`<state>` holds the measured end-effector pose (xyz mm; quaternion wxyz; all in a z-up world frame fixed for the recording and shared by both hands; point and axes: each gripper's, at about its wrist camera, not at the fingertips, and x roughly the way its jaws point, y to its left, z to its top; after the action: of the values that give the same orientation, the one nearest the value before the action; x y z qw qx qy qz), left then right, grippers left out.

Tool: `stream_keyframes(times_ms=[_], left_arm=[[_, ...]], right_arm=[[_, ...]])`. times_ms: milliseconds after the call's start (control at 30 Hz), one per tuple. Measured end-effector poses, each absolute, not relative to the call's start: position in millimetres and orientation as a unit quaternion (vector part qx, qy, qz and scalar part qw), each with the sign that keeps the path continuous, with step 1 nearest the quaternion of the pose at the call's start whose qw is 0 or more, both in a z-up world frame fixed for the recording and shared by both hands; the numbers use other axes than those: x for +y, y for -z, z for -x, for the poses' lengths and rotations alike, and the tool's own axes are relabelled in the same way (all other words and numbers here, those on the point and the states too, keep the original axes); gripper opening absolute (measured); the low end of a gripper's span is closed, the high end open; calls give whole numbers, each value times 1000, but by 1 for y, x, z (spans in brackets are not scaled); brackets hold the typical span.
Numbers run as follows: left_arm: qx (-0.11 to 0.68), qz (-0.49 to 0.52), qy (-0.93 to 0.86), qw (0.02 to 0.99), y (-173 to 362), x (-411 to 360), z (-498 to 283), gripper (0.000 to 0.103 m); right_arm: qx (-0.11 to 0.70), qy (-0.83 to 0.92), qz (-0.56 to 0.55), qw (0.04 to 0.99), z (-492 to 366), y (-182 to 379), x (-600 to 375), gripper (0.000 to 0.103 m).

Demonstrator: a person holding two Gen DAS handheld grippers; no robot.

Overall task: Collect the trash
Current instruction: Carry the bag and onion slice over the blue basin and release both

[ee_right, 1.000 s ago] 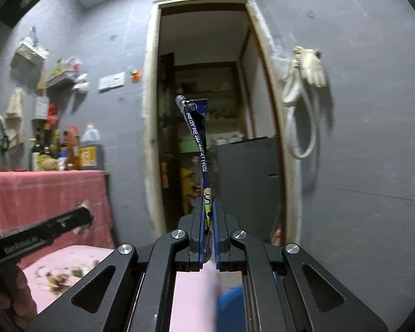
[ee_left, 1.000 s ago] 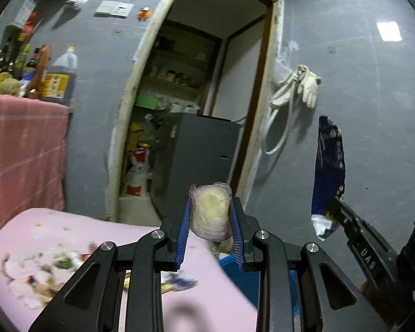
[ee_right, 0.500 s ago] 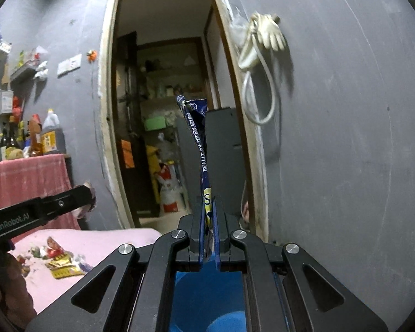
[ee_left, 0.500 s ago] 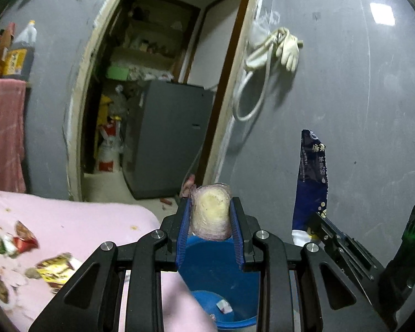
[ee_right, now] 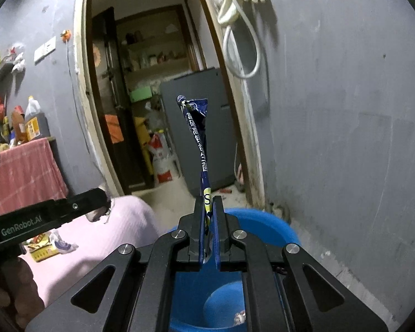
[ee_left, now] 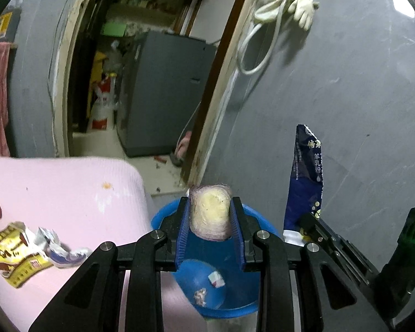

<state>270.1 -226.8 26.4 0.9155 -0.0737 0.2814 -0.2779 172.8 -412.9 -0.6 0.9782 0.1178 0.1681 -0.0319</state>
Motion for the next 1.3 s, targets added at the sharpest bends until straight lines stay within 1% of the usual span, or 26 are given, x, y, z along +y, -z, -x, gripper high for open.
stream_keyframes(times_ms=[300,400,533,667,767,800,833,867,967,1067,1100,1133,1167,1200,1233,1267,1300], left_arm=[[339,90,269,897,-2,-226,-291,25],[343,96,266,896,-1,-221,-294,26],[344,97,267,895,-3,-220,-295,32],[345,96,268,894,-5,-218,-292,32],[340,96,268,897,-7,-216,-289,33],[337,96,266,898,-8,-214,-288,36],[334,97,265,899,-9,-212,-287,40],[329,99,264,901,-11,-209,-285,41],[317,101,261,906,-17,-200,-280,44],[301,98,253,914,-26,-192,-273,55],[293,98,249,918,-30,-187,-270,58],[287,98,247,921,-34,-183,-268,60],[280,99,244,923,-37,-178,-265,61],[272,98,239,927,-41,-173,-262,64],[266,97,235,930,-45,-170,-259,69],[257,97,228,934,-48,-165,-255,73],[247,99,222,938,-52,-159,-251,78]], right_arm=[[210,18,-123,970,-187,18,-411,4],[218,18,-121,968,-192,20,-410,5],[225,22,-126,966,-196,21,-412,6],[226,27,-130,965,-196,20,-415,7],[222,28,-131,966,-193,18,-417,12],[221,29,-131,966,-194,17,-417,16],[218,29,-129,967,-193,16,-417,23],[214,29,-128,968,-191,15,-416,25],[201,30,-120,972,-188,9,-413,26],[185,30,-114,976,-184,3,-411,29],[180,30,-115,977,-183,1,-409,33],[173,28,-115,978,-181,-2,-408,42],[164,27,-115,979,-179,-5,-406,46],[157,24,-115,981,-176,-8,-404,49],[149,21,-114,982,-174,-11,-402,50],[142,19,-110,984,-173,-15,-398,51],[136,17,-106,985,-171,-18,-396,53]])
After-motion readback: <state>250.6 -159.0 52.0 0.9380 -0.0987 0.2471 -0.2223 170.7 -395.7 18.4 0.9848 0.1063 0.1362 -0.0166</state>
